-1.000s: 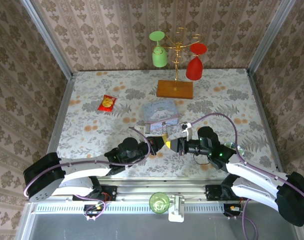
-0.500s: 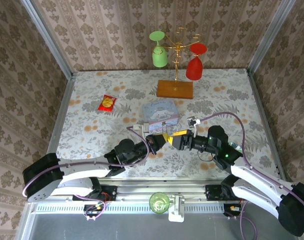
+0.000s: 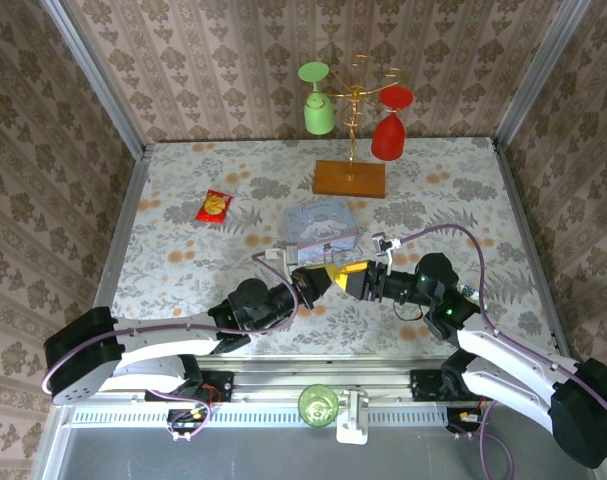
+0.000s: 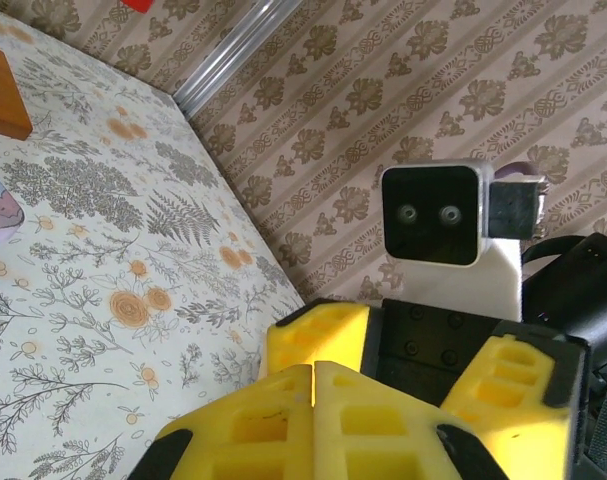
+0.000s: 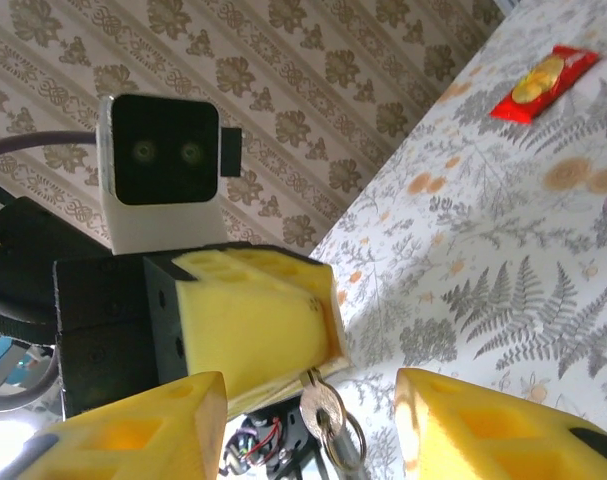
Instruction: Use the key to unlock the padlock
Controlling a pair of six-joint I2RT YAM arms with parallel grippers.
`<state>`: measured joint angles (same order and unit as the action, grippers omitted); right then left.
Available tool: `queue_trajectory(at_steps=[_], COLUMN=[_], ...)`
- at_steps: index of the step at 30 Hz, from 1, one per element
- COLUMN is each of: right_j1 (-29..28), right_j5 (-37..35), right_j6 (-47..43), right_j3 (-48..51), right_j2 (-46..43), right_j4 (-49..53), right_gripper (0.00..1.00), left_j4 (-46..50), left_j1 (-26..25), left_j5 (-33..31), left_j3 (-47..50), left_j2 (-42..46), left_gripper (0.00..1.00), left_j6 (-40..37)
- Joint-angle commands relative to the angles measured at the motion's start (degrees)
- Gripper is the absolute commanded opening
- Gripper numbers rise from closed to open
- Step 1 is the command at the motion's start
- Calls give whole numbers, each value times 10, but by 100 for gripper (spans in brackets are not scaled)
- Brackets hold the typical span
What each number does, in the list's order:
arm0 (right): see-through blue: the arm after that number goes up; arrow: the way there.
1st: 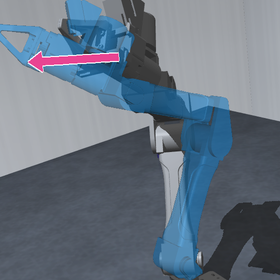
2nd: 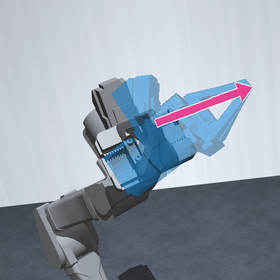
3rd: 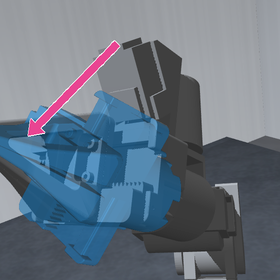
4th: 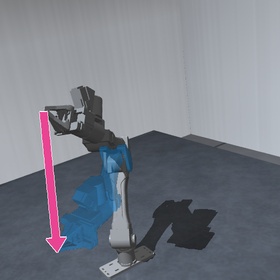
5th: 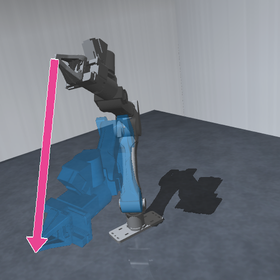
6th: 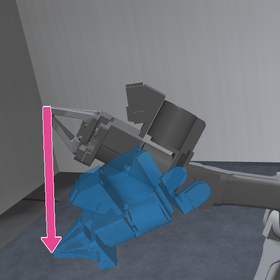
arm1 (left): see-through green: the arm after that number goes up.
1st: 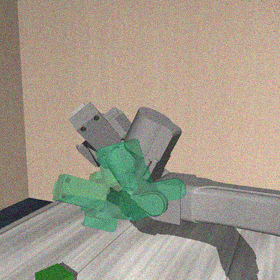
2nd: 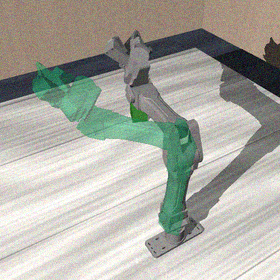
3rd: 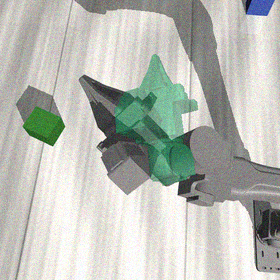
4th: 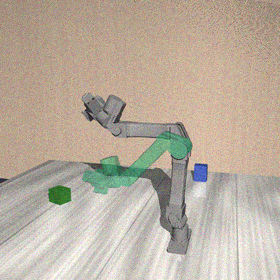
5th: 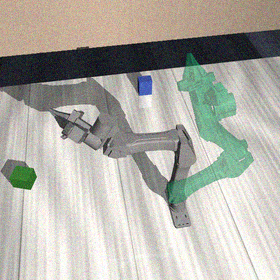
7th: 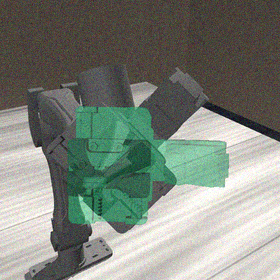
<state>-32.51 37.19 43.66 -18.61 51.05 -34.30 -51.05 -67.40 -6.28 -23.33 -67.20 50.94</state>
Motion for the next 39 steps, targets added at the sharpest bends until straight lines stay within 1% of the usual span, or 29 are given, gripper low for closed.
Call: queue_trajectory(at_steps=[1, 4, 7, 12, 16, 18, 20, 24, 27, 28, 32, 33, 36, 39], right_j1=[0, 0, 0, 0, 0, 0, 0, 0, 0, 0, 0, 0, -1, -2], right_j5=[28, 30, 33, 36, 34, 37, 36, 39, 39, 36, 30, 29, 35, 34], right_j6=[14, 27, 33, 46, 54, 56, 58, 71, 74, 73, 80, 82, 83, 81], right_j3=[2, 10, 12, 20, 27, 25, 25, 27, 27, 29, 33, 32, 29, 30], right_j2=[11, 23, 27, 35, 33, 34, 34, 35, 37, 37, 35, 36, 39, 37], right_j4=[-42, -72, -81, -95, -109, -113, -117, -139, -141, -140, -140, -137, -140, -148], right_gripper=[45, 41, 30, 29, 29, 26, 26, 18, 3, 0, 1, 7, 14, 14], left_j4=[-23, -29, -30, -42, -34, -34, -28, -32, -57, -67, -69, -74, -79, -72], left_j1=[-4, -4, -4, -4, -4, -4, -4, -4, -4, -4, -5, -5, -5, -5], left_j5=[-6, -7, -12, -18, -21, -22, -17, -16, -14, -15, -17, -18, -22, -16], left_j3=[-17, -18, -16, -12, -15, -15, -18, -16, -9, -5, -2, 1, 4, 0], left_j2=[8, 7, 7, 7, 12, 12, 10, 6, -3, -6, -12, -12, -12, -13], left_gripper=[0, 0, 0, 0, 0, 0, 0, 0, 0, 0, 0, 0, 0, 0], left_j6=[-19, -21, -22, -22, -29, -31, -31, -28, -25, -22, -19, -20, -18, -20])
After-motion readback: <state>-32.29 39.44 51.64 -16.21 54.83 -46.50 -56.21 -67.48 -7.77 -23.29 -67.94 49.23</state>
